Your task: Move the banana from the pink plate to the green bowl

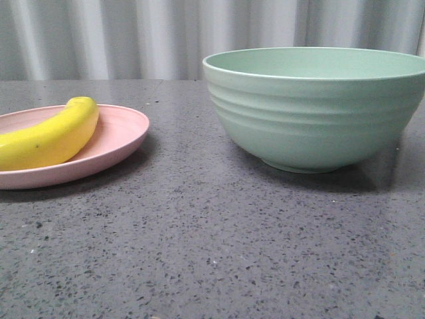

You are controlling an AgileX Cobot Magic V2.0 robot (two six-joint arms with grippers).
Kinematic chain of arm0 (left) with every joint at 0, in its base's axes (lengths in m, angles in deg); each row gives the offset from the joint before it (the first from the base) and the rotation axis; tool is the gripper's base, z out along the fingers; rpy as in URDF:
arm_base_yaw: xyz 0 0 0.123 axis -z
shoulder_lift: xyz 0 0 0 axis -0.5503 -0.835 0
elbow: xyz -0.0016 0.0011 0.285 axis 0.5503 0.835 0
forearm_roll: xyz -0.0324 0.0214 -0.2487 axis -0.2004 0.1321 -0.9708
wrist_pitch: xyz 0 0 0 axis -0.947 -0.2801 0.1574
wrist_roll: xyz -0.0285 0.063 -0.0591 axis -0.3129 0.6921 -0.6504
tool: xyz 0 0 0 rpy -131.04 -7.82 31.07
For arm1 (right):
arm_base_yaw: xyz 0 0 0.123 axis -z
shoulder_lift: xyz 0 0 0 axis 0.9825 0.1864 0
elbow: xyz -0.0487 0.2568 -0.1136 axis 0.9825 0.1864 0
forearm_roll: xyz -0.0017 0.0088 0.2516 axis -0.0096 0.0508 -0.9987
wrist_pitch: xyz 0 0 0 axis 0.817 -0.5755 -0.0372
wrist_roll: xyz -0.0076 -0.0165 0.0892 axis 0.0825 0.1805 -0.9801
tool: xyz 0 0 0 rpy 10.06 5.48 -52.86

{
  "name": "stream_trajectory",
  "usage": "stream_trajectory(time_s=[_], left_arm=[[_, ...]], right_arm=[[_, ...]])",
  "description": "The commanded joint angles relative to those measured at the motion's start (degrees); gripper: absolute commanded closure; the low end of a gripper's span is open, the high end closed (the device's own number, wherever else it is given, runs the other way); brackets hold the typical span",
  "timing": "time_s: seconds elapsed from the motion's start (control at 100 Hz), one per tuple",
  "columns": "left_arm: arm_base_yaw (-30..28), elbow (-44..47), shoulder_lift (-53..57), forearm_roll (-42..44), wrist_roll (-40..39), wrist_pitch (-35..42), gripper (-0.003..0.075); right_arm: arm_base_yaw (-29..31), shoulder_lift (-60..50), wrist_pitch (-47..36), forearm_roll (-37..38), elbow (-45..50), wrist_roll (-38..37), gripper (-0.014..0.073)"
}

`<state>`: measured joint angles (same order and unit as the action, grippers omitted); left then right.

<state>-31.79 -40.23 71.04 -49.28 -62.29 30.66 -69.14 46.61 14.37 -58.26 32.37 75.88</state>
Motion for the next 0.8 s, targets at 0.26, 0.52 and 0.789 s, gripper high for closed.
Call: stream_trajectory(time_s=[0.26, 0.52, 0.789], left_arm=[[0.0, -2.2, -7.5, -0.9, -0.2, 9.9, 0.0342], [0.0, -4.1, -8.7, -1.0, -0.2, 8.5, 0.0301], [4.6, -14.8, -18.5, -1.1, -0.2, -5.0, 0.0299]], right_arm=[[0.2, 5.5, -4.8, -0.7, -1.9, 0.5, 0.0657], [0.2, 5.5, -4.8, -0.7, -1.9, 0.5, 0.0657], [0.2, 5.5, -4.8, -0.7, -1.9, 0.5, 0.0657]])
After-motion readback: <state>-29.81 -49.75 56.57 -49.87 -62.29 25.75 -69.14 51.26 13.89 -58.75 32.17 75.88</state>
